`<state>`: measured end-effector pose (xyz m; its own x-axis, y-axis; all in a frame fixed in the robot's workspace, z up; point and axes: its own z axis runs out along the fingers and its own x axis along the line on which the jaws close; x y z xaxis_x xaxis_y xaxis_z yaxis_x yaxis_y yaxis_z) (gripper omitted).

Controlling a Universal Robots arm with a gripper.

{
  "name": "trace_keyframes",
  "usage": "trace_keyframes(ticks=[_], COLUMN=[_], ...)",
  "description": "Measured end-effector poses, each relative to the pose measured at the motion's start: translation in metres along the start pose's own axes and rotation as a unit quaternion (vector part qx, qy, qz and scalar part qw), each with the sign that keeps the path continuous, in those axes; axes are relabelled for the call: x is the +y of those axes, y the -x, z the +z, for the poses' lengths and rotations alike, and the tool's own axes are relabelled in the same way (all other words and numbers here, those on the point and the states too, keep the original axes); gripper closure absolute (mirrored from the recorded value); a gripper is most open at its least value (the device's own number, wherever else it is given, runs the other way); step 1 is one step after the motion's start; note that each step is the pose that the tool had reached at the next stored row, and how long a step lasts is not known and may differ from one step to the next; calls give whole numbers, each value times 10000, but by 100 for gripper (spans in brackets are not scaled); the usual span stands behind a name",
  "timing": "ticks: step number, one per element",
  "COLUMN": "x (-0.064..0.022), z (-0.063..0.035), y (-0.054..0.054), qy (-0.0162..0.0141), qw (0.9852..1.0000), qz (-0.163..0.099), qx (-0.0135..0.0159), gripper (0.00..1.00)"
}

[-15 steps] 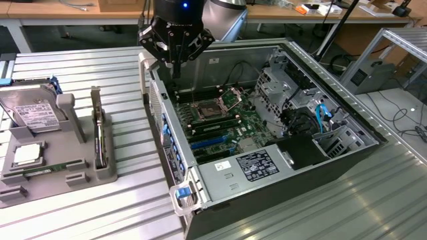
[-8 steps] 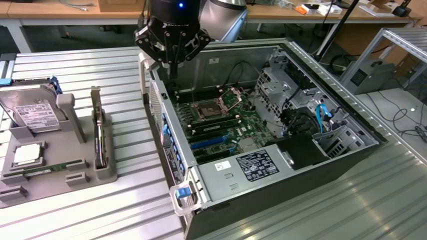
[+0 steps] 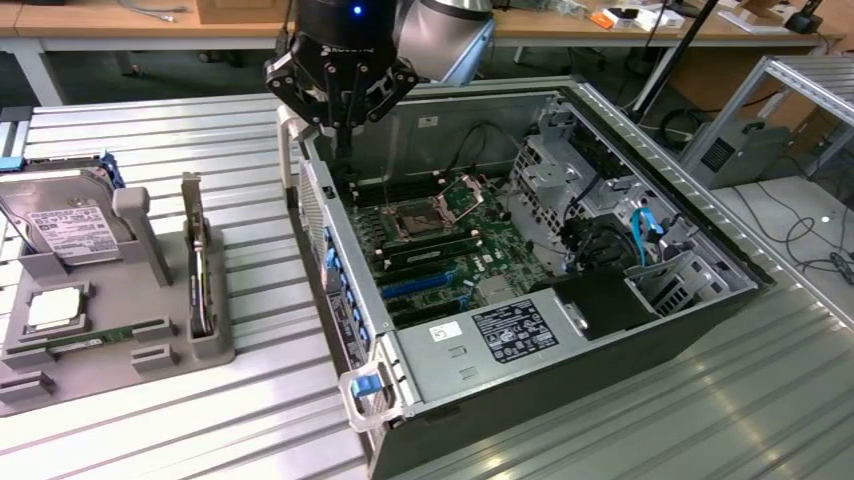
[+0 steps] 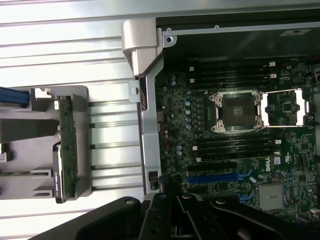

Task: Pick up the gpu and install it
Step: 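Reach for the gpu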

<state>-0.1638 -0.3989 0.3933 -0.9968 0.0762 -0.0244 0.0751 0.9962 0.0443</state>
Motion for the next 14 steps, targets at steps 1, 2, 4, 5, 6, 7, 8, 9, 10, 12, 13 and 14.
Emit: trace_keyframes(ticks=[1,2,4,5,6,7,8,9,10,12,13,14], x=[0,-1,-2,-2,-3,-4,-5,-5,-5,-5,-5,-5], z=[0,0,0,0,-1,-1,-1,-2,-2,-2,-2,-2], y=[-6,-12,-21,-21,-39,-57,-61,-63,-65,-67,-69,-71], qy=[0,0,0,0,0,0,0,0,0,0,0,0], qw=[10000,10000,10000,10000,10000,10000,10000,10000,10000,10000,10000,10000], qz=[0,0,0,0,0,0,0,0,0,0,0,0], qx=[0,0,0,0,0,0,0,0,0,0,0,0], gripper=[89,89,89,89,89,89,89,89,89,89,89,89])
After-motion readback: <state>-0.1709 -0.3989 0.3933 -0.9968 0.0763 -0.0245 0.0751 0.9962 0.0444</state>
